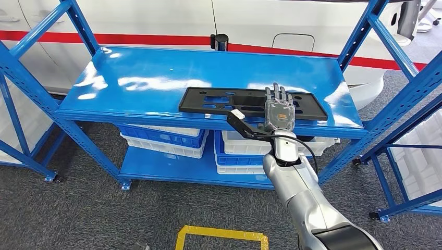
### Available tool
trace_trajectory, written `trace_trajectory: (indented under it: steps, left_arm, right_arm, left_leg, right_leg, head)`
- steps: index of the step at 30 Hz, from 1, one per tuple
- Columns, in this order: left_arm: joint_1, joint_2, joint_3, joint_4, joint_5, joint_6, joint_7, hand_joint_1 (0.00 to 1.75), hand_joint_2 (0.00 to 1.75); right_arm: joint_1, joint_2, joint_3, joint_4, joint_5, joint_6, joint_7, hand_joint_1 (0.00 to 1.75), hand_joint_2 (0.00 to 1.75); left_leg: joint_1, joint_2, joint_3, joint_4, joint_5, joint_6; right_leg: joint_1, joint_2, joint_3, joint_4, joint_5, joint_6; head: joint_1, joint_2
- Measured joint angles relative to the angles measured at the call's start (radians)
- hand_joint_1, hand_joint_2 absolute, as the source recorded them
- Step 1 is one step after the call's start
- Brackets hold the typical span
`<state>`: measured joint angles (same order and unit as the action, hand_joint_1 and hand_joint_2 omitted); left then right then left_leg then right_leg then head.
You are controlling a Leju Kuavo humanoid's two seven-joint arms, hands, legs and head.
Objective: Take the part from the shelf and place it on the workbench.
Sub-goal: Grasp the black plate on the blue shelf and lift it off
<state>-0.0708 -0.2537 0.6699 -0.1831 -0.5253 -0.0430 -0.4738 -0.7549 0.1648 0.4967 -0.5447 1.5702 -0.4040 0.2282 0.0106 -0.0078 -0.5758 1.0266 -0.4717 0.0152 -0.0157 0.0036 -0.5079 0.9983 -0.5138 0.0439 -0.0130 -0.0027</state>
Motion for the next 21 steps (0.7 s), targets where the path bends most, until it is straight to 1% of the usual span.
trace_trajectory:
  steps: [5, 12, 15, 16, 17, 18, 19, 20, 21]
  left_arm:
    - [-0.001, 0.000, 0.000, 0.000, 0.000, -0.001, 0.000, 0.00, 0.00]
    - [-0.001, 0.003, 0.000, 0.000, -0.002, -0.002, 0.001, 0.00, 0.00]
    - [-0.002, 0.005, 0.000, 0.000, -0.001, -0.002, 0.003, 0.00, 0.00]
    - [-0.002, 0.005, 0.000, 0.000, 0.000, -0.001, 0.003, 0.00, 0.00]
    - [-0.003, 0.005, 0.000, 0.000, 0.001, -0.001, 0.004, 0.00, 0.00]
    - [-0.004, 0.005, 0.000, 0.000, 0.001, -0.001, 0.004, 0.00, 0.00]
    - [-0.005, 0.005, 0.000, 0.000, 0.002, -0.001, 0.004, 0.00, 0.00]
    - [-0.006, 0.005, 0.000, 0.000, 0.002, -0.001, 0.004, 0.00, 0.00]
    - [-0.007, 0.005, 0.000, 0.000, 0.002, -0.001, 0.004, 0.00, 0.00]
  right_arm:
    - [0.000, 0.000, 0.000, 0.000, 0.000, 0.000, 0.001, 0.00, 1.75]
    - [0.003, 0.000, 0.000, -0.002, 0.000, 0.001, 0.008, 0.00, 1.75]
    - [0.003, 0.001, 0.000, -0.003, 0.000, 0.002, 0.008, 0.00, 1.75]
    - [0.003, 0.002, 0.000, -0.004, 0.000, 0.002, 0.008, 0.00, 1.75]
    - [0.003, 0.002, 0.000, -0.007, 0.000, 0.002, 0.008, 0.00, 1.75]
    - [0.003, 0.003, 0.000, -0.010, 0.000, 0.002, 0.008, 0.00, 1.75]
    - [0.002, 0.003, 0.000, -0.013, 0.000, 0.002, 0.009, 0.00, 1.75]
    - [0.001, 0.003, -0.001, -0.015, 0.000, 0.002, 0.009, 0.00, 1.75]
    - [0.001, 0.002, 0.000, -0.015, 0.000, 0.002, 0.009, 0.00, 1.75]
  left_leg:
    - [-0.001, 0.000, 0.000, 0.001, 0.000, 0.000]
    - [-0.008, 0.000, 0.000, 0.002, -0.001, 0.002]
    - [-0.012, 0.000, 0.000, 0.003, -0.003, 0.007]
    - [-0.013, 0.000, 0.000, 0.001, -0.003, 0.011]
    - [-0.010, 0.000, 0.003, -0.006, -0.001, 0.017]
    - [-0.007, 0.001, 0.008, -0.015, 0.002, 0.023]
    - [-0.004, 0.002, 0.013, -0.023, 0.006, 0.029]
    - [-0.001, 0.004, 0.019, -0.030, 0.008, 0.033]
    - [-0.002, 0.005, 0.021, -0.032, 0.007, 0.035]
  right_leg:
    - [-0.001, 0.000, 0.000, 0.000, 0.001, 0.001]
    - [-0.011, 0.000, -0.001, -0.001, 0.001, 0.002]
    - [-0.017, 0.000, -0.002, -0.004, 0.003, 0.006]
    - [-0.018, 0.000, -0.001, -0.007, 0.004, 0.009]
    - [-0.017, 0.000, -0.003, -0.007, 0.003, 0.012]
    - [-0.017, -0.001, -0.007, 0.001, -0.001, 0.014]
    - [-0.016, -0.001, -0.020, 0.025, -0.010, 0.013]
    - [-0.015, -0.001, -0.048, 0.074, -0.026, 0.009]
    - [-0.014, -0.001, -0.086, 0.140, -0.046, 0.004]
  head:
    - [0.000, 0.000]
    - [0.000, 0.000]
    - [0.000, 0.000]
    - [-0.001, 0.000]
    - [0.000, 0.000]
    - [0.000, 0.000]
    - [0.001, 0.000]
    - [0.003, 0.000]
    - [0.004, 0.000]
